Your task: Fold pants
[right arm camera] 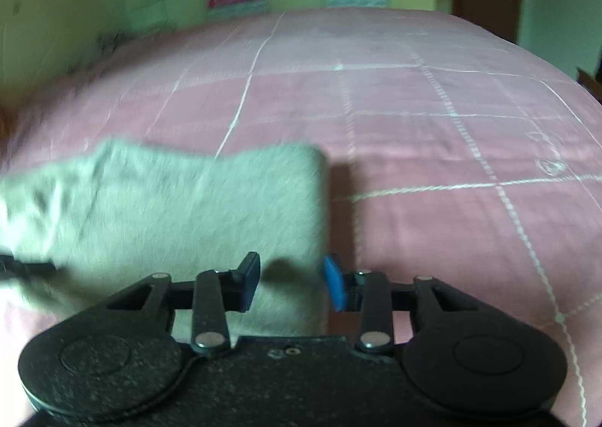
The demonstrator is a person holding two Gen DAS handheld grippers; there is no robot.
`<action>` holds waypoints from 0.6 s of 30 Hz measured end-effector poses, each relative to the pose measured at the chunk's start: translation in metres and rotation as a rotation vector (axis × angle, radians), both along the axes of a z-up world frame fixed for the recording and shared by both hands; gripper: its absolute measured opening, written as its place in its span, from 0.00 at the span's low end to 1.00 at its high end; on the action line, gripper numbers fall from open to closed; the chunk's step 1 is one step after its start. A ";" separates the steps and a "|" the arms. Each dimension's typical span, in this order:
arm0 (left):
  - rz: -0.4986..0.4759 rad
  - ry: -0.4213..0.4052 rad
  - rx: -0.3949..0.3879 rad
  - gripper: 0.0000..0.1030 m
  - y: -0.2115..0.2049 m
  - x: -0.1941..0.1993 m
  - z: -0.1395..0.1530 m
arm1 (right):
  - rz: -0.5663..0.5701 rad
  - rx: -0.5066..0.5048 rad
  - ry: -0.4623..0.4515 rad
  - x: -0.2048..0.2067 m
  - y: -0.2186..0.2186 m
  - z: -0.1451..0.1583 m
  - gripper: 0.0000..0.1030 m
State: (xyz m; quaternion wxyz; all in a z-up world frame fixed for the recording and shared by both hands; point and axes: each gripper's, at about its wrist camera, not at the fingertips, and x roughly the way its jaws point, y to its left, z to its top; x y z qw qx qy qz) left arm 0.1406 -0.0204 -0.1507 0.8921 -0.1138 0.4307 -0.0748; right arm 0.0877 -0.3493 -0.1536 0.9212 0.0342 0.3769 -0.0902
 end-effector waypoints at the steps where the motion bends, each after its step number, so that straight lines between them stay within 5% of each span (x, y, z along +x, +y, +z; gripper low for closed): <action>1: 0.008 -0.048 0.009 0.17 0.001 -0.004 0.011 | 0.015 -0.030 0.052 0.004 0.003 -0.009 0.37; 5: -0.057 -0.081 0.019 0.17 -0.016 0.017 0.029 | 0.007 0.026 0.041 0.005 -0.008 0.003 0.37; 11: -0.118 -0.024 0.086 0.17 -0.067 0.058 0.011 | 0.048 -0.015 -0.067 0.044 0.003 0.034 0.37; 14: -0.113 0.027 0.145 0.16 -0.074 0.066 -0.016 | 0.051 -0.057 -0.044 0.074 0.003 0.024 0.37; 17: -0.098 0.009 0.115 0.14 -0.069 0.061 -0.023 | 0.052 -0.068 0.084 0.095 -0.011 -0.015 0.38; 18: -0.104 0.001 0.119 0.14 -0.069 0.059 -0.024 | 0.057 -0.062 0.063 0.093 -0.013 -0.018 0.38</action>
